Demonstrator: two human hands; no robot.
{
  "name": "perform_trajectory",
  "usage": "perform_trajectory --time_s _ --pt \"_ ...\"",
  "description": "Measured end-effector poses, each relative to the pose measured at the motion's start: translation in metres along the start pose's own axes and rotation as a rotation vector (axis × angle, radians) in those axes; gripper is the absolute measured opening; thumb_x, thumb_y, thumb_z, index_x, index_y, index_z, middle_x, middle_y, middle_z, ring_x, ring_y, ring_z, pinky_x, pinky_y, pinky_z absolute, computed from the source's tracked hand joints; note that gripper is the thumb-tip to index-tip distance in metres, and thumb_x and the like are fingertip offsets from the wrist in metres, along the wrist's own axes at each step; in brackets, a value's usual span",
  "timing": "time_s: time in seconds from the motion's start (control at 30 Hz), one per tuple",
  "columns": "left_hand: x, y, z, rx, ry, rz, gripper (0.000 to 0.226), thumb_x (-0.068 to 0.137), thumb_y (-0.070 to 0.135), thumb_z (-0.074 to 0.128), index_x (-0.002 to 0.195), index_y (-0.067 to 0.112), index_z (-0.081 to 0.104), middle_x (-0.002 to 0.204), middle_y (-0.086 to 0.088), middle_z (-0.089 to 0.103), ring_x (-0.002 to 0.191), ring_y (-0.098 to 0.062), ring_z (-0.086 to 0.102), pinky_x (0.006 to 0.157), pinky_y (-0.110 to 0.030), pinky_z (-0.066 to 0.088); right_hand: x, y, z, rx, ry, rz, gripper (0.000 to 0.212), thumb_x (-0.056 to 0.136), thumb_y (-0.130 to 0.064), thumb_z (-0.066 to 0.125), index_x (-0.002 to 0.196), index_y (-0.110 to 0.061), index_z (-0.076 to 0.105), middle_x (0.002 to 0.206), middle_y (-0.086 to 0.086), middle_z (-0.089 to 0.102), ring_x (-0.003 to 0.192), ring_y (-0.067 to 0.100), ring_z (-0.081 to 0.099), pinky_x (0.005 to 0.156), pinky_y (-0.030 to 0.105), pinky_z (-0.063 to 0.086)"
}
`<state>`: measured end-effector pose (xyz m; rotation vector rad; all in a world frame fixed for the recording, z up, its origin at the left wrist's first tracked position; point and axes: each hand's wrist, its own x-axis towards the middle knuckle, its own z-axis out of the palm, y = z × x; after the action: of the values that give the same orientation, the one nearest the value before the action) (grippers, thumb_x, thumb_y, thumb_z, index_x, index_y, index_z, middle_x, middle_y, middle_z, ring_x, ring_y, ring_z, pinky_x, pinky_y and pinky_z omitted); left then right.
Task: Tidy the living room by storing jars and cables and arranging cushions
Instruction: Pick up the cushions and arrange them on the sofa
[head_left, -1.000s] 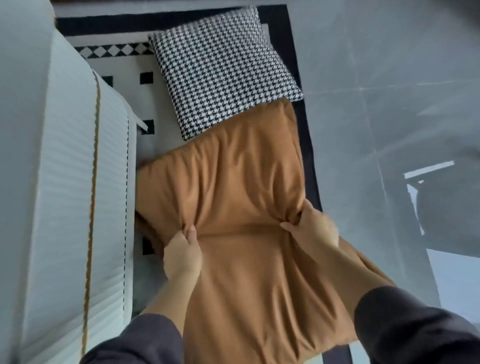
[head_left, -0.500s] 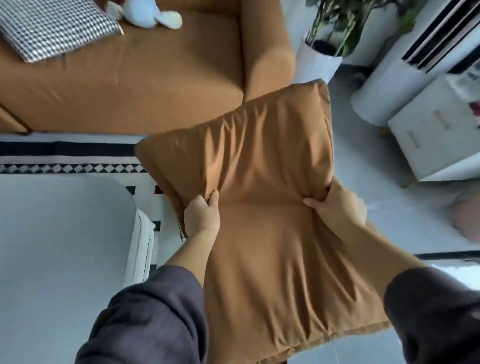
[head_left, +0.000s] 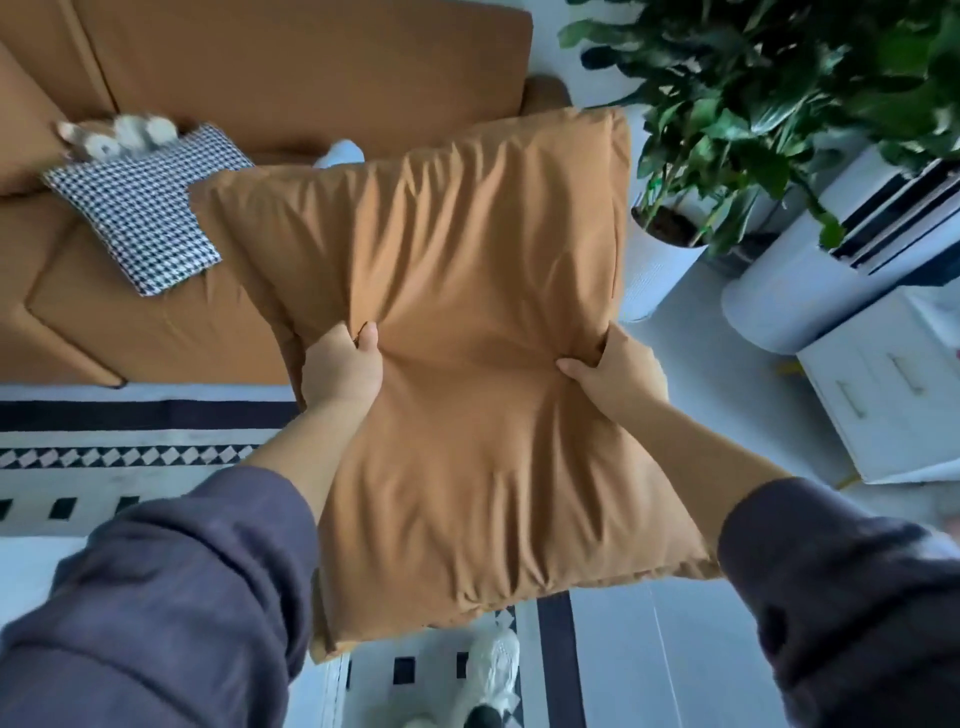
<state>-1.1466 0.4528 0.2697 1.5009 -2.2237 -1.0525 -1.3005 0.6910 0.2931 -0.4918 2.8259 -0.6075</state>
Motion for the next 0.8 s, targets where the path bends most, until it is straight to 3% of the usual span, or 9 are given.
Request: perform_trajectory --time_s 0.2,0.33,0.53,0.63,0.8 --pt "0.105 0.05 -0.015 0.111 0.052 0.062 0.037 0.101 0.036 0.04 0.102 0.002 0.055 0.113 -0.023 0.061 0.11 -0.041 0.054 0.089 -0.041 0.041 0.107 -0.057 -0.012 -0.143 -0.039 -0.114 0.034 0.092 -0.043 0.056 0.1 -0.01 0.05 0.093 0.009 0.054 0.095 0.034 0.055 0.071 0.036 0.04" --pt "0.171 0.083 -0.02 0.116 0.081 0.06 0.037 0.102 0.036 0.038 0.104 0.003 0.054 0.117 -0.022 0.06 0.112 -0.041 0.054 0.091 -0.043 0.042 0.176 -0.097 -0.019 -0.13 -0.044 -0.164 0.028 0.094 -0.042 0.052 0.089 -0.015 0.044 0.088 0.005 0.049 0.085 0.028 0.05 0.068 0.035 0.039" --pt "0.256 0.128 -0.032 0.154 0.124 0.057 0.036 0.104 0.031 0.036 0.118 0.002 0.052 0.125 -0.021 0.058 0.118 -0.04 0.051 0.094 -0.045 0.04 0.258 -0.16 -0.028 -0.14 -0.045 -0.183 0.023 0.097 -0.04 0.047 0.092 -0.017 0.046 0.089 0.003 0.049 0.082 0.024 0.045 0.068 0.033 0.035" --pt "0.307 0.156 -0.035 0.185 0.142 0.066 0.033 0.104 0.031 0.036 0.114 0.004 0.052 0.122 -0.019 0.059 0.115 -0.039 0.052 0.09 -0.044 0.041 0.297 -0.186 -0.029 -0.135 -0.06 -0.165 0.026 0.098 -0.039 0.046 0.098 -0.014 0.052 0.091 0.004 0.052 0.081 0.025 0.046 0.068 0.033 0.037" --pt "0.428 0.213 -0.023 0.252 0.13 0.202 0.024 0.103 0.032 0.038 0.095 0.011 0.047 0.108 -0.017 0.061 0.099 -0.038 0.056 0.073 -0.038 0.037 0.377 -0.224 -0.015 -0.112 -0.042 -0.032 0.025 0.099 -0.039 0.043 0.091 -0.015 0.045 0.09 0.005 0.053 0.08 0.025 0.049 0.067 0.033 0.039"
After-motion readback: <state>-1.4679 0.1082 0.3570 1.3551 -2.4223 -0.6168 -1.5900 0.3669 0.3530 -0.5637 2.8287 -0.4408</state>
